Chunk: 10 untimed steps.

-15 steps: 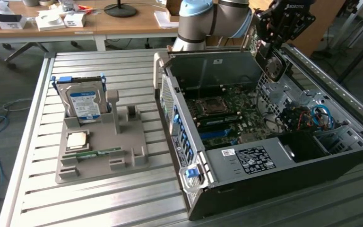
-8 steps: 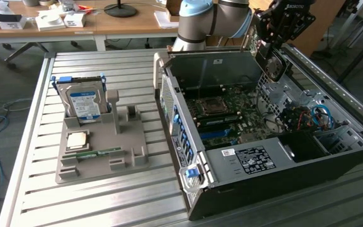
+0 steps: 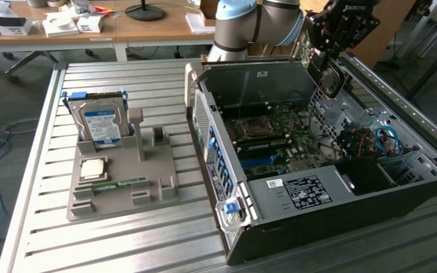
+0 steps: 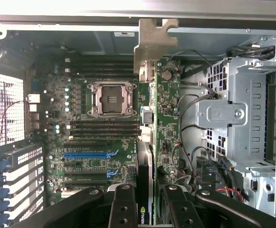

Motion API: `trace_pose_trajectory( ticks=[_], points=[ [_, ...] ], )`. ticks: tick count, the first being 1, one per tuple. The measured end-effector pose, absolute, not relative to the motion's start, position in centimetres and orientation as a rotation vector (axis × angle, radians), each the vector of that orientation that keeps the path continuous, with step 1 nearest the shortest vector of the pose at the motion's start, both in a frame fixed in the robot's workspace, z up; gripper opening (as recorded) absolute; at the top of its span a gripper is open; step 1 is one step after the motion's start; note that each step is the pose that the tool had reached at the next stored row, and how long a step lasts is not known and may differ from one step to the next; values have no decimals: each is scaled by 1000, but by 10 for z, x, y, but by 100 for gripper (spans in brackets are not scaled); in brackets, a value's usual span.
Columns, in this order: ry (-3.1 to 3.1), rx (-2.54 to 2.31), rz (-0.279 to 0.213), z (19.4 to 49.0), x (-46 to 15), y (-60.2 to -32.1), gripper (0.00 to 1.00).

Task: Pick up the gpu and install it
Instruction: 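Insert the gpu into the slot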

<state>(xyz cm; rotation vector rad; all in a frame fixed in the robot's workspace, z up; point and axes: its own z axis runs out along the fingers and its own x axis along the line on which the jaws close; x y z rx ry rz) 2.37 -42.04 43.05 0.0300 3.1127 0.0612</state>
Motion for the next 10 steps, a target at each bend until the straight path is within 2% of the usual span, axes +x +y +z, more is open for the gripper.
trace_pose_trajectory(
  ticks=[10],
  points=[
    [3111, -160, 61, 430, 24, -420, 27]
  ],
)
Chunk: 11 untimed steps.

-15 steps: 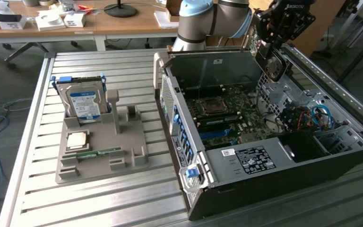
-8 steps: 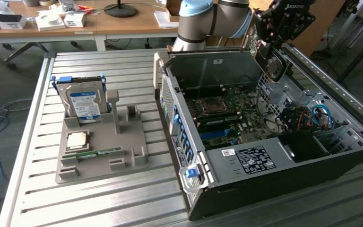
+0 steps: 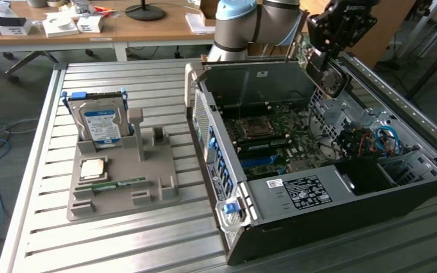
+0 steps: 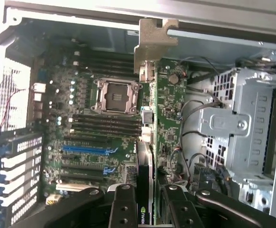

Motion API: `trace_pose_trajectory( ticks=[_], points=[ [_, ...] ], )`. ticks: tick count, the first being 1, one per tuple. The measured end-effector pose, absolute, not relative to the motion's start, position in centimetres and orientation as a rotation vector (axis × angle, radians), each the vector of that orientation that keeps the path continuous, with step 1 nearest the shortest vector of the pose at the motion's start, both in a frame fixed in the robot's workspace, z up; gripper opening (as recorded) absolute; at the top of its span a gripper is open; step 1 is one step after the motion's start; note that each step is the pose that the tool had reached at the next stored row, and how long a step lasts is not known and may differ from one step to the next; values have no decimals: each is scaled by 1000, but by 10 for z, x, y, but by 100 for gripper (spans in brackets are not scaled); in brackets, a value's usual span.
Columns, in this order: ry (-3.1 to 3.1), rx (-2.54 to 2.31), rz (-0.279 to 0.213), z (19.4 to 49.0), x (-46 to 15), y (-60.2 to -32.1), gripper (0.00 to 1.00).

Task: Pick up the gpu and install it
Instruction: 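Insert the gpu into the slot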

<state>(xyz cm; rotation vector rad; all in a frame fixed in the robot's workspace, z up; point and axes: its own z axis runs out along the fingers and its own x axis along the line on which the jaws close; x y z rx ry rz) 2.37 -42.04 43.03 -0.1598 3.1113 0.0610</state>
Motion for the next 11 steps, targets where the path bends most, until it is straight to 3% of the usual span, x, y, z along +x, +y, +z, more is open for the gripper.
trace_pose_trajectory(
  ticks=[11],
  points=[
    [3089, -433, 63, 430, 24, -420, 27]
  ],
)
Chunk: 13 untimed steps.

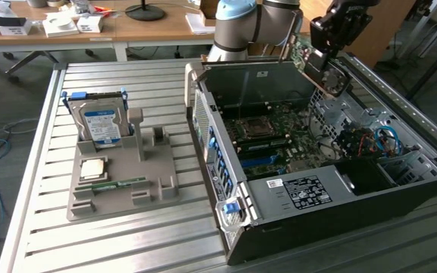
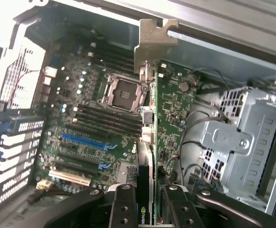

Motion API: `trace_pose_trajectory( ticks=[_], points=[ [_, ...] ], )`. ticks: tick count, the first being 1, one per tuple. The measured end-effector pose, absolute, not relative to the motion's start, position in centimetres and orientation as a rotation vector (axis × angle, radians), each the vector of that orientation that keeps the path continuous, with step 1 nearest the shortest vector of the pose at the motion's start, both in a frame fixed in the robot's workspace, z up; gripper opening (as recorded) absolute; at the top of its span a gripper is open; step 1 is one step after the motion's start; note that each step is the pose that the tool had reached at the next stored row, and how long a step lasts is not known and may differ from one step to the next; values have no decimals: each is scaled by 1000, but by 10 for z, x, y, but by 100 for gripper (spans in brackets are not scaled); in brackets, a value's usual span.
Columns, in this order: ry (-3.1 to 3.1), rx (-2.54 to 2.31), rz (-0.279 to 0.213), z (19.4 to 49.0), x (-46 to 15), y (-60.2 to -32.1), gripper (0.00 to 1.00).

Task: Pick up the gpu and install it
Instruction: 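Insert the gpu into the slot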

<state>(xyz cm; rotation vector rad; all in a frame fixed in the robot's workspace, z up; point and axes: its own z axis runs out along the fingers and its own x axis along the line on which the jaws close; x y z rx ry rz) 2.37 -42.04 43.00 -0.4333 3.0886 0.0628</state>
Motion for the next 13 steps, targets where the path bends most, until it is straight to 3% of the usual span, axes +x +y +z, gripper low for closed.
trace_pose_trajectory(
  ticks=[13],
  points=[
    [3030, -756, 66, 430, 24, -420, 27]
  ],
)
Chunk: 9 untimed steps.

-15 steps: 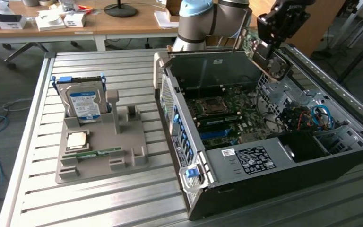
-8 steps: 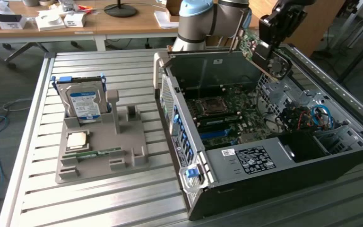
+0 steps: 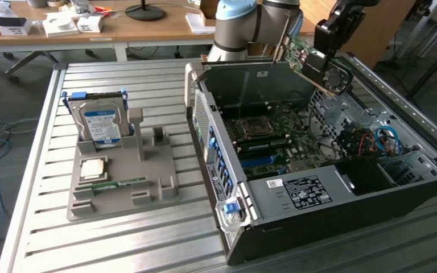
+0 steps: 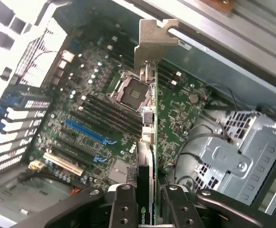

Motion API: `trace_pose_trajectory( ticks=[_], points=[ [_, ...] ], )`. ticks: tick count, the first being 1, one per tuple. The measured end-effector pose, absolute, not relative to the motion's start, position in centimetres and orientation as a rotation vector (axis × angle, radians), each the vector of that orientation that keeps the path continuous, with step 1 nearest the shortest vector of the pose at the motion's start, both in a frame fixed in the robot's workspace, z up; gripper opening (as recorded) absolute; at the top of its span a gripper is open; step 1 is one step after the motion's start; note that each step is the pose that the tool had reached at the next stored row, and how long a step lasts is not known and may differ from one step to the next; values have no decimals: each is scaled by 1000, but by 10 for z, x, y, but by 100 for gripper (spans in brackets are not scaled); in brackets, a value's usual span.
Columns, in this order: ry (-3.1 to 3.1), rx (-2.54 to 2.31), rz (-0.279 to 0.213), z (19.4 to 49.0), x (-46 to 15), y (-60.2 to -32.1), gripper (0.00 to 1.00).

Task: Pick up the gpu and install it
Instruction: 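Insert the gpu into the slot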

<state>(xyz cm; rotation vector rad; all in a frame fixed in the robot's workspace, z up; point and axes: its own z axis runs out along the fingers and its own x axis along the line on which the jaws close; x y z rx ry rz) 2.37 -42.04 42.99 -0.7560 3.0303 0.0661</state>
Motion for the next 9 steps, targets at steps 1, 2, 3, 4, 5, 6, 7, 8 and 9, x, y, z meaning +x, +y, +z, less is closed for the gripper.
trace_pose_trajectory(
  ticks=[1, 2, 3, 4, 5, 6, 7, 8, 9],
  points=[
    [3024, -780, 66, 430, 24, -420, 27],
    [3018, -804, 67, 430, 24, -420, 27],
    [3012, -829, 67, 430, 24, -420, 27],
    [3005, -855, 67, 430, 24, -420, 27],
    [2999, -879, 67, 430, 24, -420, 27],
    [2992, -903, 67, 430, 24, -420, 27],
    [2985, -927, 67, 430, 24, -420, 27],
    [2978, -951, 68, 430, 24, -420, 27],
    [2970, -975, 68, 430, 24, -420, 27]
  ],
)
